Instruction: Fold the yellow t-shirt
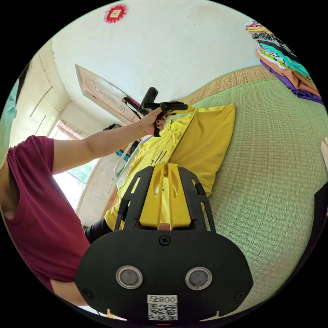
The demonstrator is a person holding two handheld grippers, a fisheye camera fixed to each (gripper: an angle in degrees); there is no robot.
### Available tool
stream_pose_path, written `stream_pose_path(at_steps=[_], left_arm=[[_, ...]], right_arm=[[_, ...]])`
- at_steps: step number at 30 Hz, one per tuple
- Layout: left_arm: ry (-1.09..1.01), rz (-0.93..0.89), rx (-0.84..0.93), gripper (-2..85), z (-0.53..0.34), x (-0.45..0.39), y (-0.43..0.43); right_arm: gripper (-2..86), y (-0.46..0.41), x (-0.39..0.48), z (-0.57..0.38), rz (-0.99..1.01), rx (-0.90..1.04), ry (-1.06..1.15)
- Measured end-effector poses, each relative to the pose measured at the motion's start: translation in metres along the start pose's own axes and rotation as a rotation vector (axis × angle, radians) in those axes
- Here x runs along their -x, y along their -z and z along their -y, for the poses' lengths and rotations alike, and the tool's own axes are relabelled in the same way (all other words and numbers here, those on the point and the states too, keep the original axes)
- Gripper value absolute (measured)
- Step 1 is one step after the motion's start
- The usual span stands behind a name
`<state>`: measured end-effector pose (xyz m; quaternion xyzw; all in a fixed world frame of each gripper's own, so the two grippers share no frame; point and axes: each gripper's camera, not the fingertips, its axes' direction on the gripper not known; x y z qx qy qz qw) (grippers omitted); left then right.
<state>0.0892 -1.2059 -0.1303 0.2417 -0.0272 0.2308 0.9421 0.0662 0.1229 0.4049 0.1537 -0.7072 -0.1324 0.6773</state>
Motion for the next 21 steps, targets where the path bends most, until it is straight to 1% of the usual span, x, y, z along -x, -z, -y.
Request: stream_pose_path(at_steps=[2,6,9,12,14,16,19,21], left_arm=[[0.03,0.014,-0.006,0.4,-0.011,0.012,0.007],[0.065,-0.009,-0.04,0.6,-0.034,0.028,0.031],[0.014,-0.085,-0.072,1.2,-0.043,0.015,0.045],[-0.07,-0.127,-0.022,1.4,-0.044,-0.009,0.04],[-0.124,-0.096,0.039,1.2,-0.044,-0.024,0.033],[-0.162,-0.005,0.121,0.7,-0.048,-0.035,0.028],[-0.16,0.11,0.14,0.4,-0.069,-0.034,0.047],[-0.136,0.129,0.128,0.3,-0.086,-0.027,0.067]], right_arm=[[1.7,-0.022,0.0,0.004,-0.03,0.074,0.007],[1.5,-0.045,-0.002,0.008,-0.033,0.134,0.018],[1.0,-0.06,-0.004,0.011,-0.02,0.167,0.033],[0.7,-0.075,-0.009,0.014,-0.04,0.194,0.029],[0.5,-0.085,-0.013,0.015,-0.038,0.22,0.031],[0.4,-0.093,-0.017,0.017,-0.035,0.237,0.029],[0.3,-0.102,-0.022,0.019,-0.029,0.261,0.037],[0.2,-0.105,-0.024,0.021,-0.012,0.261,0.043]])
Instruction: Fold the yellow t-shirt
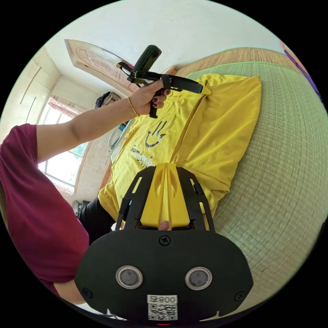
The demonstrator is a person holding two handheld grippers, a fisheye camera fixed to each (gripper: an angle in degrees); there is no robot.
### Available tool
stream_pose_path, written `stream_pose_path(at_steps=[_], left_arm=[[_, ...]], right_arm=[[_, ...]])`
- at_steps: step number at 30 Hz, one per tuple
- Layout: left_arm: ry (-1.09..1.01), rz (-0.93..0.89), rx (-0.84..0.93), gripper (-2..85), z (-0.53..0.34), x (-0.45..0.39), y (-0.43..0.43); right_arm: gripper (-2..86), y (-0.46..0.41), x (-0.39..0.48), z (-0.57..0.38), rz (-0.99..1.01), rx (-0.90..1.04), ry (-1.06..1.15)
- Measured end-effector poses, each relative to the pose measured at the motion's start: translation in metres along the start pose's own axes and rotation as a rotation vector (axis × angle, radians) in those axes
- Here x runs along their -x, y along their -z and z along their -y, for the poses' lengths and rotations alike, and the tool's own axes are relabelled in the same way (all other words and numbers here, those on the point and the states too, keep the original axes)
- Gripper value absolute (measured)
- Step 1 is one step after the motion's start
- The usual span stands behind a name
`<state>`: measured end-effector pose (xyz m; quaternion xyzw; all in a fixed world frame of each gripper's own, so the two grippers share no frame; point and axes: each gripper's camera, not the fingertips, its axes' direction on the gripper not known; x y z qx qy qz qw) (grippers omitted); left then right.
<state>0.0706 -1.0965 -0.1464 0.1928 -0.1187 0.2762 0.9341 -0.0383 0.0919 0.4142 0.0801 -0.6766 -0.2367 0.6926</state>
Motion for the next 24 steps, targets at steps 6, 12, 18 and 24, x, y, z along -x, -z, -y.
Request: stream_pose_path(at_steps=[6,12,18,24], left_arm=[[0.068,-0.042,-0.059,0.2,-0.055,0.012,0.05],[0.065,-0.048,-0.017,0.3,-0.092,0.013,0.062],[0.06,-0.047,-0.018,0.3,-0.134,0.016,0.106],[0.118,-0.123,-0.119,0.3,-0.202,0.028,0.179]], right_arm=[[0.1,0.012,-0.01,0.003,0.001,-0.098,0.005],[0.1,0.017,-0.046,0.0,-0.114,-0.159,-0.155],[0.0,-0.001,-0.064,0.014,-0.176,-0.091,-0.188],[0.0,0.006,-0.109,0.005,0.024,-0.172,-0.254]])
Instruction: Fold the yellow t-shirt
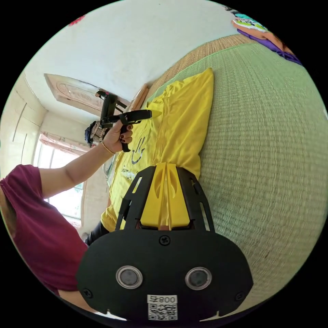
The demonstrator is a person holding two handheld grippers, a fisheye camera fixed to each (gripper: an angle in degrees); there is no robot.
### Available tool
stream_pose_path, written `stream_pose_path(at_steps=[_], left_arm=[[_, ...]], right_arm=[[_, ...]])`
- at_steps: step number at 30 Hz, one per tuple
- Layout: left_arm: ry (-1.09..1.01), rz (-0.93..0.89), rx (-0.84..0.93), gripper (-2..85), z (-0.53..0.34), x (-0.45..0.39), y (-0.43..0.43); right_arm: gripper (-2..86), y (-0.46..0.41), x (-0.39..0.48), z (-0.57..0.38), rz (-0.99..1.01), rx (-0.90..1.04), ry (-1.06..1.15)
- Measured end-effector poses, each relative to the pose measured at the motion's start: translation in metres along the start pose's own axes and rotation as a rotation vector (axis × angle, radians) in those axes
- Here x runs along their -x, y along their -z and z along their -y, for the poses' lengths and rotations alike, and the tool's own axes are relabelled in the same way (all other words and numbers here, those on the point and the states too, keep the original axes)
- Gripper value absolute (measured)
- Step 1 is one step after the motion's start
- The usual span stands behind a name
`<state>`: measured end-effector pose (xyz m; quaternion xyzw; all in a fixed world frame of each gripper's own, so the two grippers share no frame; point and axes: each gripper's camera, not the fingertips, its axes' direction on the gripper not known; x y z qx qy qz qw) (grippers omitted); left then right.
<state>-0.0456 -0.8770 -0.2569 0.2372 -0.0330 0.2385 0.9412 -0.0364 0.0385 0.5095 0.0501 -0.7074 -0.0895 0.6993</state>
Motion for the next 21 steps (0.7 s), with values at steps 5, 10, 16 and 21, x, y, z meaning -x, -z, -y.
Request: stream_pose_path(at_steps=[5,10,16,21], left_arm=[[0.134,-0.069,-0.097,0.3,-0.101,0.019,0.091],[0.417,0.001,-0.301,0.4,-0.268,0.066,0.235],[0.784,0.177,-0.535,1.5,-0.462,0.106,0.373],[0.914,0.164,-0.638,4.8,-0.555,0.135,0.434]], right_arm=[[0.0,0.009,-0.042,-0.002,0.194,-0.099,-0.088],[0.1,0.001,-0.05,0.002,0.218,-0.113,-0.097],[0.3,0.001,-0.054,-0.004,0.199,-0.231,-0.153],[1.1,-0.014,-0.004,0.006,0.012,-0.223,-0.127]])
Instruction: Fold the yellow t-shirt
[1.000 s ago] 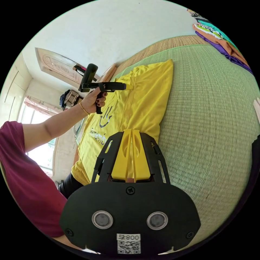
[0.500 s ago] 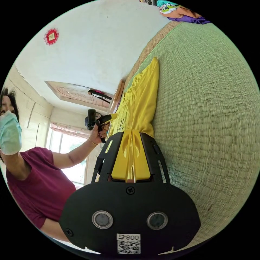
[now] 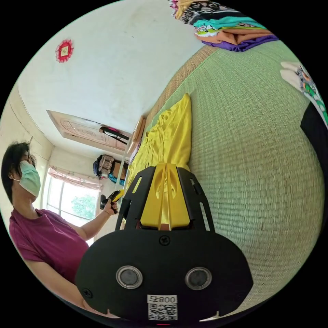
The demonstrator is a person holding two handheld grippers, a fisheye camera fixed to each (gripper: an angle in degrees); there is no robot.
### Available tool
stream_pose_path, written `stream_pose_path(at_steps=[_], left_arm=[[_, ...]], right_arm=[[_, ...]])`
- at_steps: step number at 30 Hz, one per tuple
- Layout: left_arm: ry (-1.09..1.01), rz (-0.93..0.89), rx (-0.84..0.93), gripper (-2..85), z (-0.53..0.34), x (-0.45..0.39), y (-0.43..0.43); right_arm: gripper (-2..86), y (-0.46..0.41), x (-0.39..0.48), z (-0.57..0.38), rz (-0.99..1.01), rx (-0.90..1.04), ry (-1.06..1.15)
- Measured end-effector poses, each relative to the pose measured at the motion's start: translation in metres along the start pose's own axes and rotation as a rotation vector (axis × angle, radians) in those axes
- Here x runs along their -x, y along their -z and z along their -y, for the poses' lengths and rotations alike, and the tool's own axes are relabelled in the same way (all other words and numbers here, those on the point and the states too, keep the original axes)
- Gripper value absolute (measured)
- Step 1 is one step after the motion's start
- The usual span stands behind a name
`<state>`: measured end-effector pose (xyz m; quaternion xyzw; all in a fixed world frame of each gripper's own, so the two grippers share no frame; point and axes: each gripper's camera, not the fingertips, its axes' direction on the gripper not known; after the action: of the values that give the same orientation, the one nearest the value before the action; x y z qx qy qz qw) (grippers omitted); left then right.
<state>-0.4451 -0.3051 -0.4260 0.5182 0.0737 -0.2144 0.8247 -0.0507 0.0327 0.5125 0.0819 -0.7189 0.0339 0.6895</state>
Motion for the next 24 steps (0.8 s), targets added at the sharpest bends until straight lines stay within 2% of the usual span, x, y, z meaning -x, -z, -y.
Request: stream_pose_path(at_steps=[6,14,20,24], left_arm=[[0.037,-0.1,-0.025,7.4,0.032,0.058,0.052],[0.072,-0.22,-0.078,5.5,0.048,0.106,0.113],[0.032,-0.267,-0.104,1.8,0.05,0.127,0.154],[0.021,-0.3,-0.139,1.1,0.047,0.137,0.183]], right_arm=[[4.8,-0.129,0.108,0.029,-0.093,0.175,0.184],[7.1,-0.417,0.285,0.052,-0.094,0.49,0.557],[8.0,-0.592,0.374,0.047,-0.179,0.608,0.726],[8.1,-0.67,0.417,0.04,-0.218,0.63,0.806]])
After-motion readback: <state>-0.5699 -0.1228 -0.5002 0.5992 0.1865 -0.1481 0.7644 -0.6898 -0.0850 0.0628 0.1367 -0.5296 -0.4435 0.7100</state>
